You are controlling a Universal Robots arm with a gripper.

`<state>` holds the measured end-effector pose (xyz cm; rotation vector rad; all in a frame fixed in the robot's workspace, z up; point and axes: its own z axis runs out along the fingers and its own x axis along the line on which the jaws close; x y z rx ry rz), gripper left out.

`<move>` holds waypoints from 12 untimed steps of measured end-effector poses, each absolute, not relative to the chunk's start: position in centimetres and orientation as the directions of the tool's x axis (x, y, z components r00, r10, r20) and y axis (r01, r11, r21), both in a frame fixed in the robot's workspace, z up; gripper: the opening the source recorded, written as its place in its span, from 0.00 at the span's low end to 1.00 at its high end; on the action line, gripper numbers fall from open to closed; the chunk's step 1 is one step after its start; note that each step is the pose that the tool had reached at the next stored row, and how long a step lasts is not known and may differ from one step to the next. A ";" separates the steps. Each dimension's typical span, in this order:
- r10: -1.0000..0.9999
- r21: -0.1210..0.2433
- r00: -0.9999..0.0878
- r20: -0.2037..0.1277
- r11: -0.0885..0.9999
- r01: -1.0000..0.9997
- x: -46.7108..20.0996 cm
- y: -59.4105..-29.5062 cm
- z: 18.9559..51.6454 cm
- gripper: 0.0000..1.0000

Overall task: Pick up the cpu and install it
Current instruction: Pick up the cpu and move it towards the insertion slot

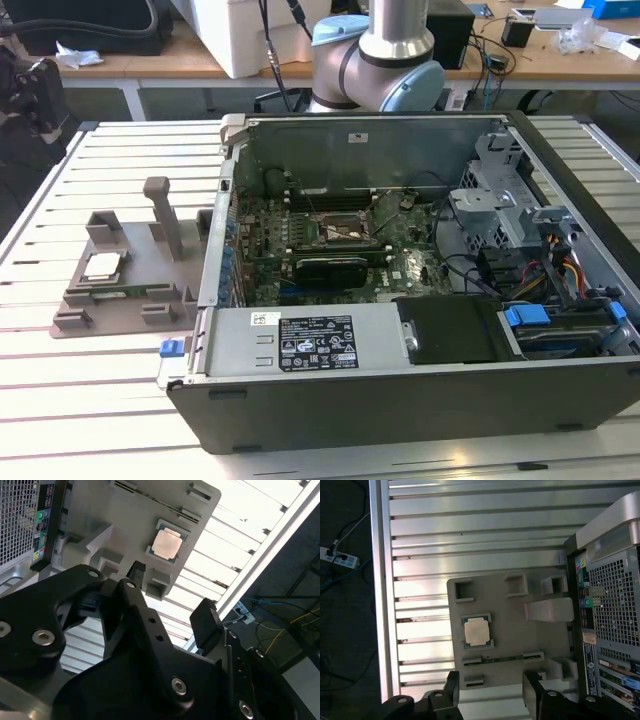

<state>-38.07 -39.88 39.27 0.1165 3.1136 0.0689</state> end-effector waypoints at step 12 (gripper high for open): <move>-0.009 0.001 -1.000 -0.026 1.000 -0.009 -38.1 -39.9 39.1 0.66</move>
